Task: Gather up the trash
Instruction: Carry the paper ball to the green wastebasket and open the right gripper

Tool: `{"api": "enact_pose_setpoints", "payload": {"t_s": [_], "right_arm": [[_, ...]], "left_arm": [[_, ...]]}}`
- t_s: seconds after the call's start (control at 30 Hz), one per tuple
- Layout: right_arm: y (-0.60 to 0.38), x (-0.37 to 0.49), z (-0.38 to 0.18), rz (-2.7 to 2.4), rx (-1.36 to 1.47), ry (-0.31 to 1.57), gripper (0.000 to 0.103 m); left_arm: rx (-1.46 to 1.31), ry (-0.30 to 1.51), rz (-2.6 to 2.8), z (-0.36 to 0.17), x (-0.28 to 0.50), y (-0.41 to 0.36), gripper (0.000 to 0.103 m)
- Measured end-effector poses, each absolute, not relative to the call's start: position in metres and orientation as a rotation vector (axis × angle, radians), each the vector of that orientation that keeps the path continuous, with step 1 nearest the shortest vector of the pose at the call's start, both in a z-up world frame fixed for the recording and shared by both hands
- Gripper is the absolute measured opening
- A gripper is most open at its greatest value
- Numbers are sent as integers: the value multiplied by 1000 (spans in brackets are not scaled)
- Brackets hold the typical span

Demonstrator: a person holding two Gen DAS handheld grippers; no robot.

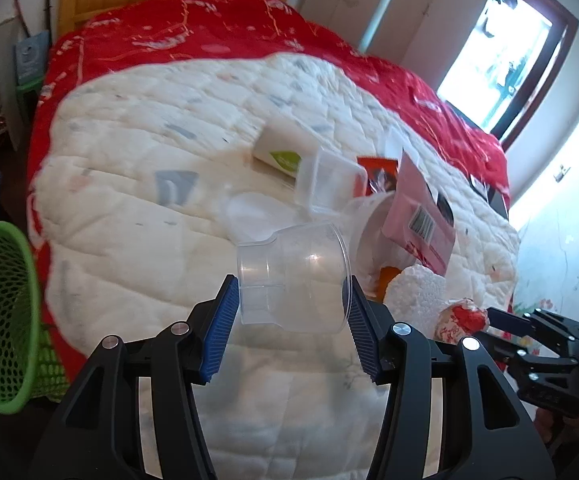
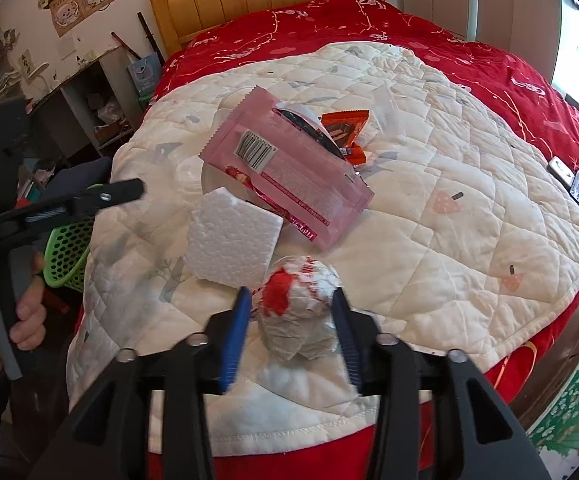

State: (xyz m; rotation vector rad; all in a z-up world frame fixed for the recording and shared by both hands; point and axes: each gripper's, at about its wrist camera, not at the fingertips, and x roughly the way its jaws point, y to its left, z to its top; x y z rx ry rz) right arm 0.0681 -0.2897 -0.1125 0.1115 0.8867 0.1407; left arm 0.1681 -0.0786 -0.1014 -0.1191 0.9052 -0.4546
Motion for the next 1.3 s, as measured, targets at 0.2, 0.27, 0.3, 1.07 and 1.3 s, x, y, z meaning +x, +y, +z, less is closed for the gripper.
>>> {"api": "enact_pose_setpoints", "payload": {"t_s": [0.2,0.27,0.3,1.07,1.3], "right_arm": [[-284,77,-121,115,88,902,55],[-282,78,-124,105,65,909,53],[-281,78,-125,102,58,907,48],[-202,91,-43,360,89,794,45],[-143,117,-38,460,62,816,45]], "left_arm": [[-141,856,-398,-83,155,-47,53],[-149,842,-370,-78,150,-33,53],[-155,838,-359,-76,148,-27,53],[-185,922,176,-117,158,180,54],[-219,955,222,-135,162,210,66]]}}
